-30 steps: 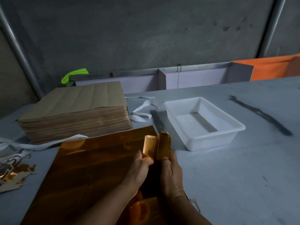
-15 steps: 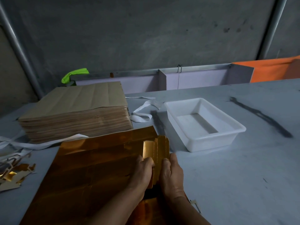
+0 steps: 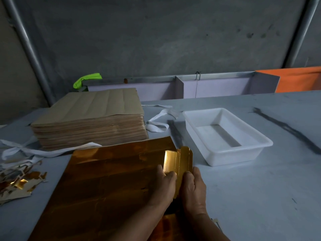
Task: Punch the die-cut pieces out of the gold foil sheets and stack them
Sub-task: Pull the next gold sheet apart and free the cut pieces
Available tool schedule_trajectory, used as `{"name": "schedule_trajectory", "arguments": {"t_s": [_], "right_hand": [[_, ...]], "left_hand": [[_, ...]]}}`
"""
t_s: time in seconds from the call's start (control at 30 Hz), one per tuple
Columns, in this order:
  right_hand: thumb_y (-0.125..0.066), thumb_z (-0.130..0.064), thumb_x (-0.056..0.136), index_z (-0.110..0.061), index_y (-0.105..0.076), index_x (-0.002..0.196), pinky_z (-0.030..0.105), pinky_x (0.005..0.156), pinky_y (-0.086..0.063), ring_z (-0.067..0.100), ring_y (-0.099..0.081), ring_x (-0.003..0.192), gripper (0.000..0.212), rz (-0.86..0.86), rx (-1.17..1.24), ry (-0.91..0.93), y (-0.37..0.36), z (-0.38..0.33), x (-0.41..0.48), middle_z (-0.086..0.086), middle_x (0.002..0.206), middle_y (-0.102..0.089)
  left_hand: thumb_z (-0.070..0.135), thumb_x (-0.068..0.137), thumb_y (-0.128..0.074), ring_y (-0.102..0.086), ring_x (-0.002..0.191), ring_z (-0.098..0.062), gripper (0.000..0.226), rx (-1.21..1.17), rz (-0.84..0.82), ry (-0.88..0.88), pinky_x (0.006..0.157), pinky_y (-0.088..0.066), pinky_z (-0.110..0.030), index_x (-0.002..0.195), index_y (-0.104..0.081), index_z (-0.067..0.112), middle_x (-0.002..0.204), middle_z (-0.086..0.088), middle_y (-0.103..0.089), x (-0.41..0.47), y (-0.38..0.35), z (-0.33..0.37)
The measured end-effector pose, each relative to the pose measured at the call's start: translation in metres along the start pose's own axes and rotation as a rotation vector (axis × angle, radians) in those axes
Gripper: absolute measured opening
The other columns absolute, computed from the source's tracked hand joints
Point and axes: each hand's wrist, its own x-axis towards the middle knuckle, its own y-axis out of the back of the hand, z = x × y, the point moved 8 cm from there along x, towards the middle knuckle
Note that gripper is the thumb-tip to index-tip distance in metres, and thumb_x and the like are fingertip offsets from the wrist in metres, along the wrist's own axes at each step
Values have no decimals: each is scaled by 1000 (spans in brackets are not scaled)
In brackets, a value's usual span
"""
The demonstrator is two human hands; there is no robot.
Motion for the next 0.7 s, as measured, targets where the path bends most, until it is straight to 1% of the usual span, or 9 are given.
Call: {"name": "schedule_trajectory", "arguments": {"t_s": [0.03, 0.1, 0.17, 0.23, 0.3, 0.37, 0.4, 0.5, 0.7], "right_hand": [[-28, -50, 87, -22, -49, 86, 26, 59, -46, 15, -57, 68, 36, 0, -2, 1, 0, 0, 0, -2, 74, -56], [-28, -50, 87, -21, -49, 86, 27, 60, -46, 16, -57, 69, 36, -4, -16, 7, -1, 0, 0, -2, 75, -56], [-28, -49, 87, -20, -49, 86, 27, 59, -45, 16, -57, 69, 36, -9, -27, 18, -1, -1, 0, -1, 74, -56], [-29, -49, 87, -20, -50, 84, 26, 57, -44, 14, -56, 66, 35, -11, -31, 22, 0, -2, 0, -2, 72, -56], [-30, -48, 86, -21, -49, 84, 25, 57, -43, 13, -56, 65, 33, -14, -32, 15, 0, -2, 0, -3, 72, -56], [-30, -48, 86, -21, -49, 83, 27, 58, -44, 15, -56, 66, 33, -17, -31, 10, 0, -2, 0, -2, 72, -56], [-30, -48, 86, -20, -49, 83, 29, 58, -44, 16, -56, 66, 33, -14, -28, 8, 0, -2, 0, -2, 72, -55], [-30, -47, 86, -20, -50, 83, 27, 57, -43, 14, -55, 65, 33, -1, -36, 13, 0, -3, -1, -3, 70, -55], [-29, -48, 86, -21, -49, 84, 26, 58, -42, 15, -55, 68, 34, -11, -53, 10, -1, -4, -2, -3, 73, -54]], "left_hand": [[18, 99, -48, -59, 98, -37, 33, 2, 0, 4, 90, -51, -52, 128, -43, 3, 107, -12, -56, -1, 1, -1], [25, 98, -49, -61, 98, -33, 36, -11, -8, 42, 79, -51, -44, 131, -41, 14, 113, -13, -58, -2, 1, -5], [28, 97, -50, -62, 96, -32, 37, -30, -27, 49, 72, -49, -40, 132, -40, 18, 115, -14, -58, -2, 1, -8], [27, 97, -50, -63, 96, -31, 30, -33, -22, 45, 75, -53, -43, 126, -43, 20, 111, -11, -59, -3, 2, -9], [26, 97, -50, -64, 94, -30, 22, -23, -24, 35, 76, -55, -42, 119, -44, 22, 107, -9, -60, -3, 3, -9], [28, 98, -49, -64, 96, -30, 25, -8, -27, 26, 75, -53, -38, 121, -43, 23, 110, -7, -59, -3, 3, -9], [29, 98, -49, -64, 99, -30, 27, 3, -28, 24, 77, -53, -38, 123, -41, 24, 113, -7, -58, -3, 3, -9], [30, 98, -48, -62, 104, -31, 30, 24, -36, 24, 89, -53, -47, 126, -38, 26, 118, -7, -57, -3, 3, -10], [30, 99, -49, -62, 99, -24, 30, 48, -30, 4, 87, -57, -45, 127, -39, 25, 117, -3, -55, -1, 5, -12]]}}
